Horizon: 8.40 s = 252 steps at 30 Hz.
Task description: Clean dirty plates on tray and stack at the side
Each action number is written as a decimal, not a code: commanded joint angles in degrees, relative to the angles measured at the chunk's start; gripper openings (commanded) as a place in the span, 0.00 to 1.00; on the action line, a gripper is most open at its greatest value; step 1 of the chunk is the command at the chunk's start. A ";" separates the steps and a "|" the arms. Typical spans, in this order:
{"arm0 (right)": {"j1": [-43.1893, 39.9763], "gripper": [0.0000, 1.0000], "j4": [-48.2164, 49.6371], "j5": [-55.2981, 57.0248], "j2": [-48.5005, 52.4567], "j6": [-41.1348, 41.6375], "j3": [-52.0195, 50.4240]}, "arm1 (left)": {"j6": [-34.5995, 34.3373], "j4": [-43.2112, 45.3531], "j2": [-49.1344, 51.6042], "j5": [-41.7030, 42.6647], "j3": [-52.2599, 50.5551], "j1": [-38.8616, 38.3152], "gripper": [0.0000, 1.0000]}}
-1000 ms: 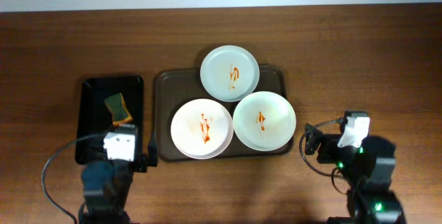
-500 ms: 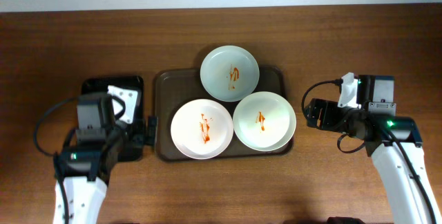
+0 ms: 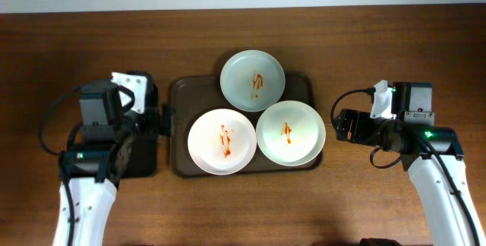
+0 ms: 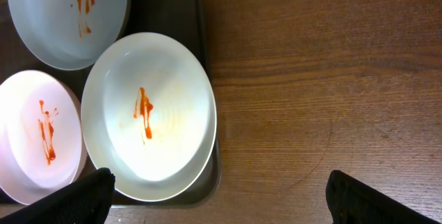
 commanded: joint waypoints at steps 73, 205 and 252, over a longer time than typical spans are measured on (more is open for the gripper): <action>-0.22 0.98 -0.04 -0.50 0.26 0.09 1.18 | 6.45 -1.75 49.40 10.88 13.99 13.09 0.00; -0.15 0.16 11.02 -7.89 28.33 3.54 0.15 | -25.14 16.72 38.77 25.05 15.21 -31.12 0.00; 3.69 0.11 12.66 -11.13 28.33 3.50 0.15 | -45.03 22.58 51.87 5.42 15.21 -41.92 0.00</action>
